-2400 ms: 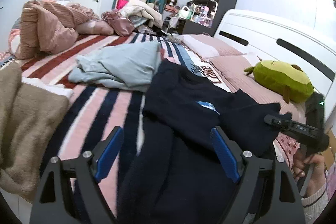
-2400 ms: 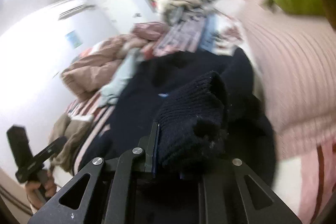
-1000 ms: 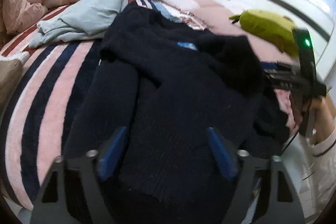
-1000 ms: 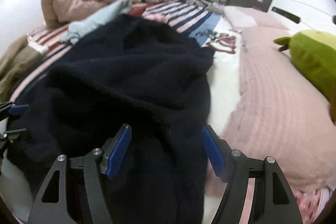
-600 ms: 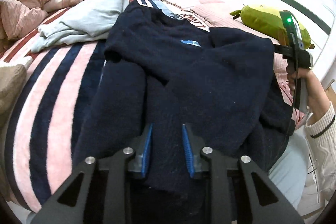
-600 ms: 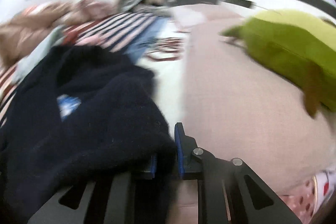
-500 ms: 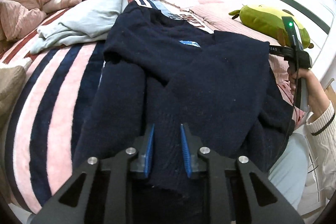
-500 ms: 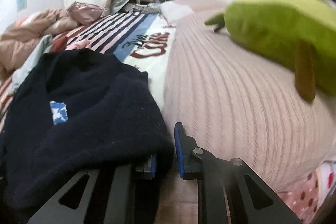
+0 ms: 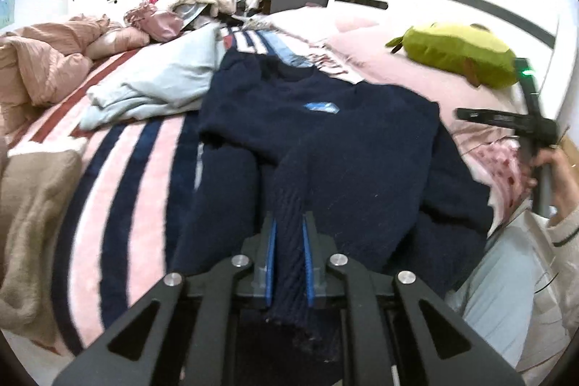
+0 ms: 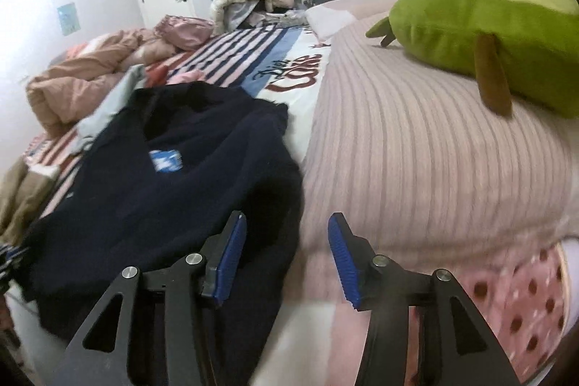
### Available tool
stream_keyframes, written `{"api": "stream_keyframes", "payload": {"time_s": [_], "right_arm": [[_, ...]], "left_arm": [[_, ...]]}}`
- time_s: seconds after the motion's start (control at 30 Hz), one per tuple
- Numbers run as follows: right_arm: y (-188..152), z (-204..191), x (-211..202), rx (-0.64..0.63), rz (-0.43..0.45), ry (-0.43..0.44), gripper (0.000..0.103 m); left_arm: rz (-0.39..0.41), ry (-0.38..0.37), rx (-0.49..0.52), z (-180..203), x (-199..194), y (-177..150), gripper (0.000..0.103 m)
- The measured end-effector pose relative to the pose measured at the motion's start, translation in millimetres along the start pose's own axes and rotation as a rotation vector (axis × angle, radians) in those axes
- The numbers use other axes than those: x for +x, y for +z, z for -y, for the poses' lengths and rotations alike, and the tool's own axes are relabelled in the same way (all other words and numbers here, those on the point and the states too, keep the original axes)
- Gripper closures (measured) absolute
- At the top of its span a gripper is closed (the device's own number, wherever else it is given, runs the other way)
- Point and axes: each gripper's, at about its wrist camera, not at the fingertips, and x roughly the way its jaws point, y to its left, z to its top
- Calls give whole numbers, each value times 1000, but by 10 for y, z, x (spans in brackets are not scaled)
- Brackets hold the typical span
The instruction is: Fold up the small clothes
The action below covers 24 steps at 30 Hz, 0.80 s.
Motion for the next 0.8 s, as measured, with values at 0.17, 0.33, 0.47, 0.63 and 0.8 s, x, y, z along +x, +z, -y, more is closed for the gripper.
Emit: {"api": "stream_keyframes", "payload": {"time_s": [0.17, 0.33, 0.47, 0.63, 0.8], "right_arm": [[-317, -80, -148, 5, -52, 103, 58], [-666, -73, -242, 40, -152, 283, 46], [-966, -61, -182, 98, -248, 412, 42], [-1272, -259, 7, 119, -337, 566, 40], [-1233, -370, 137, 154, -307, 604, 37]], "left_arm": [[-49, 90, 9, -144, 41, -109, 72], [-24, 74, -95, -542, -137, -120, 30], [-79, -113, -173, -729, -35, -189, 14], [-194, -269, -218, -703, 305, -321, 14], [-176, -254, -233, -645, 407, -273, 14]]}}
